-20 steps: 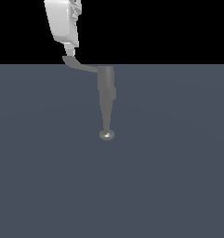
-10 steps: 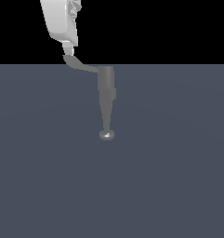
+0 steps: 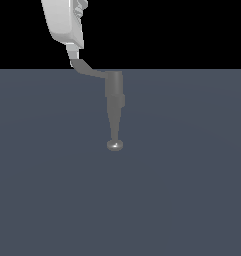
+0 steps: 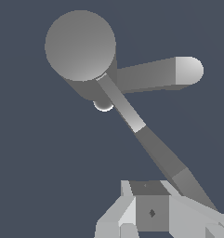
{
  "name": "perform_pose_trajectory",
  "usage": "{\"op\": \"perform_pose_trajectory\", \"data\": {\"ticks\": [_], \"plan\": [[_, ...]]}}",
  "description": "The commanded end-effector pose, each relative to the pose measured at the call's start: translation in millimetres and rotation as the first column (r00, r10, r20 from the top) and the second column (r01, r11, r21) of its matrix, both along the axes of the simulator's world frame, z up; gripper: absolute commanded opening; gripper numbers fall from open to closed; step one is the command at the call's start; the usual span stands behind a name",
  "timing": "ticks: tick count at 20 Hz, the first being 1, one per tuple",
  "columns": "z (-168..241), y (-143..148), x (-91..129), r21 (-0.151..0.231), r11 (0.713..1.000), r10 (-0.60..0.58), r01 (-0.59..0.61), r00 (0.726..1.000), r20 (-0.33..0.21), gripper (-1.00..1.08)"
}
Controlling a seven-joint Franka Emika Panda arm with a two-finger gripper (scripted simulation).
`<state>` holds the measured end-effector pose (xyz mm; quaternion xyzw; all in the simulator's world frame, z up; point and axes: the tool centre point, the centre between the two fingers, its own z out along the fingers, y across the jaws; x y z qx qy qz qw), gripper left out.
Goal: Turn on the faucet by rotating a designated handle.
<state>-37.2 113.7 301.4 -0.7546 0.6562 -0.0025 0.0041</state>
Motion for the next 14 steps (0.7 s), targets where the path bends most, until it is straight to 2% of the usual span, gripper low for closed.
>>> {"op": "perform_pose_trajectory", "data": {"ticks": [1, 14], "plan": [[-0.4, -9.5, -5.4, -0.001, 1.000, -0.005, 0.005, 1.000, -0.002, -1.00], [-1.9, -49.9, -36.7, -0.002, 1.000, -0.005, 0.005, 1.000, -0.007, -1.00]]}}
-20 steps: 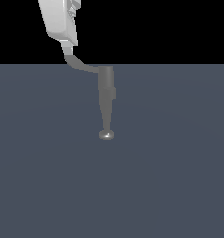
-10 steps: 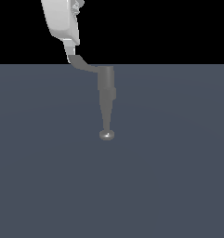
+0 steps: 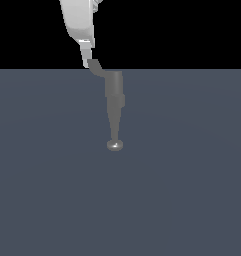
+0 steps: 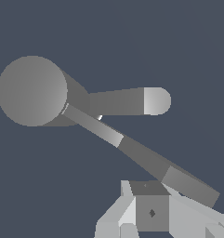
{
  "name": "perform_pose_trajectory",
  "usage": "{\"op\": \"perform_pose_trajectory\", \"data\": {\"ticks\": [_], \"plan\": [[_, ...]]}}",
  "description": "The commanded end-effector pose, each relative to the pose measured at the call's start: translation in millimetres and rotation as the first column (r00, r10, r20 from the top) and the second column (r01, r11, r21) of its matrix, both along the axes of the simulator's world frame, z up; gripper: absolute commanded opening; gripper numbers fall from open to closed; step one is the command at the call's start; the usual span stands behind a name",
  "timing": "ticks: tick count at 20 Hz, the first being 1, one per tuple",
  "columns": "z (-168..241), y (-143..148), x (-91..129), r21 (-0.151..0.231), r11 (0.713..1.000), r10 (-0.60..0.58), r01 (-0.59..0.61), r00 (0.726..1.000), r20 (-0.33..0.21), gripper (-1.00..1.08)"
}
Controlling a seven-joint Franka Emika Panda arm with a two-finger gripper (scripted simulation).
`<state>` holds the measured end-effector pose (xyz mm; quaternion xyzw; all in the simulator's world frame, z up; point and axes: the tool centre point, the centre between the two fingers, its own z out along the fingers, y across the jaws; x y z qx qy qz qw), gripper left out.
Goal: Turn on the faucet by rotating a designated handle.
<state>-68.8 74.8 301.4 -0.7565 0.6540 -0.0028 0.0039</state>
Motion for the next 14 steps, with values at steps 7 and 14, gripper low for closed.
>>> {"op": "perform_pose_trajectory", "data": {"ticks": [7, 14], "plan": [[-2.3, -30.4, -20.1, -0.002, 1.000, -0.011, 0.011, 1.000, -0.009, -1.00], [-0.9, -59.7, -11.7, -0.001, 1.000, -0.006, 0.006, 1.000, -0.004, -1.00]]}}
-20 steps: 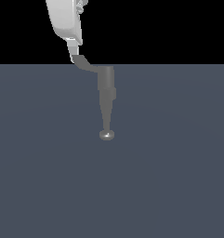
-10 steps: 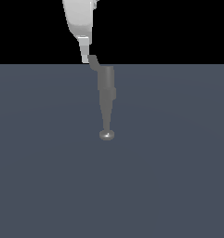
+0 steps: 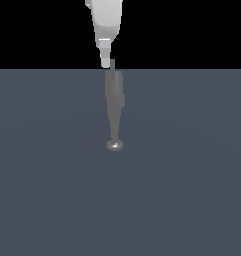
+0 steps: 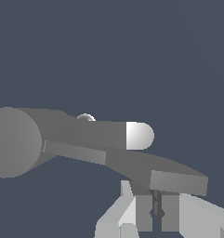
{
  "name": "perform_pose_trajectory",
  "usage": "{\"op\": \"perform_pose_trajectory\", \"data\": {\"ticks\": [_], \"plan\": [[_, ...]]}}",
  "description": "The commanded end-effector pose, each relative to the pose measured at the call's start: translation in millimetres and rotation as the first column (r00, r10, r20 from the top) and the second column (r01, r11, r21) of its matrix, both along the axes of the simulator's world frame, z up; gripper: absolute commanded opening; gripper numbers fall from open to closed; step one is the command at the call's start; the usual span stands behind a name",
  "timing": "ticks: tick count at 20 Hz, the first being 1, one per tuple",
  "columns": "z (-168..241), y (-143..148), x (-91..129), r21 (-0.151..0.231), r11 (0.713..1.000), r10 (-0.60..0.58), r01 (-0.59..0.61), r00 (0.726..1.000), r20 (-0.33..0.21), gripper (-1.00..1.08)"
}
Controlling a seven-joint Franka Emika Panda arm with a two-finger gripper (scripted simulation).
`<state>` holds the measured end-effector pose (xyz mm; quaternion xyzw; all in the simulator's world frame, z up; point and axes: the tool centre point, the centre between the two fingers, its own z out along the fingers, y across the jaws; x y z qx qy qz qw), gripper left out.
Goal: Turn on the faucet by rotating a designated handle.
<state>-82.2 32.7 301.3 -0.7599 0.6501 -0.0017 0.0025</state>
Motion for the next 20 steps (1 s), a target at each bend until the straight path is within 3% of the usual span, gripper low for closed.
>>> {"op": "perform_pose_trajectory", "data": {"ticks": [1, 10, 11, 12, 20], "plan": [[-1.0, -23.7, 2.5, -0.001, 1.000, -0.017, 0.017, 1.000, -0.002, -1.00], [-2.3, -74.9, 8.9, -0.002, 1.000, -0.022, 0.022, 1.000, -0.006, -1.00], [-2.3, -74.9, 8.9, -0.002, 1.000, -0.022, 0.022, 1.000, -0.006, -1.00], [0.1, -51.9, 9.7, 0.001, 1.000, 0.012, -0.012, 1.000, 0.000, -1.00], [-0.4, -69.0, 27.5, 0.000, 1.000, 0.004, -0.004, 1.000, -0.001, -1.00]]}}
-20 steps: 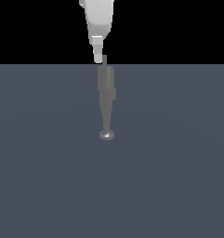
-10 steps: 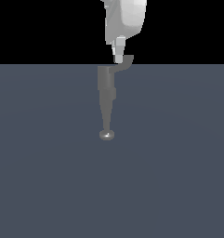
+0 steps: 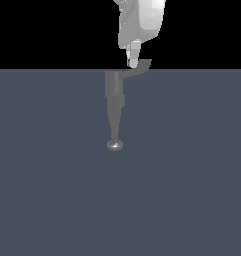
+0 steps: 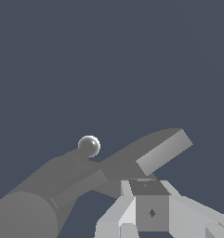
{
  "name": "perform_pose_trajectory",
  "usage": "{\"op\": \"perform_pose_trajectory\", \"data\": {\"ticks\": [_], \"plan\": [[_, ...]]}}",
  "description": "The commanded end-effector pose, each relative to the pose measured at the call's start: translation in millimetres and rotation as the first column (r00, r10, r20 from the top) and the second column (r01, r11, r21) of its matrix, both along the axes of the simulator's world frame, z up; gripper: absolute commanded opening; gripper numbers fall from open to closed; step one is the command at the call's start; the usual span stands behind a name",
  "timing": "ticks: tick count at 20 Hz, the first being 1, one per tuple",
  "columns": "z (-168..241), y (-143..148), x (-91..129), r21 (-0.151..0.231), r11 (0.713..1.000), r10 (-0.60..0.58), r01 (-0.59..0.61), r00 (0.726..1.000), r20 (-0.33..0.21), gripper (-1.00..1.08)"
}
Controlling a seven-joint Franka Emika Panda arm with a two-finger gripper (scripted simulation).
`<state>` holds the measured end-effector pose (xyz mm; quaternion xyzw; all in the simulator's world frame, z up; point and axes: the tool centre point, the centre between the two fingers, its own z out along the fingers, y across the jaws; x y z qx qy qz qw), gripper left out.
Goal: Turn on the faucet by rotating a designated handle.
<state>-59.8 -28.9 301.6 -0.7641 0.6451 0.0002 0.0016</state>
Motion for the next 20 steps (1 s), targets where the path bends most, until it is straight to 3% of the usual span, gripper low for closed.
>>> {"op": "perform_pose_trajectory", "data": {"ticks": [1, 20], "plan": [[-0.8, -9.5, 7.2, -0.001, 1.000, -0.010, 0.010, 1.000, 0.003, -1.00], [-2.1, -46.7, 44.9, -0.002, 1.000, -0.027, 0.027, 1.000, 0.000, -1.00]]}}
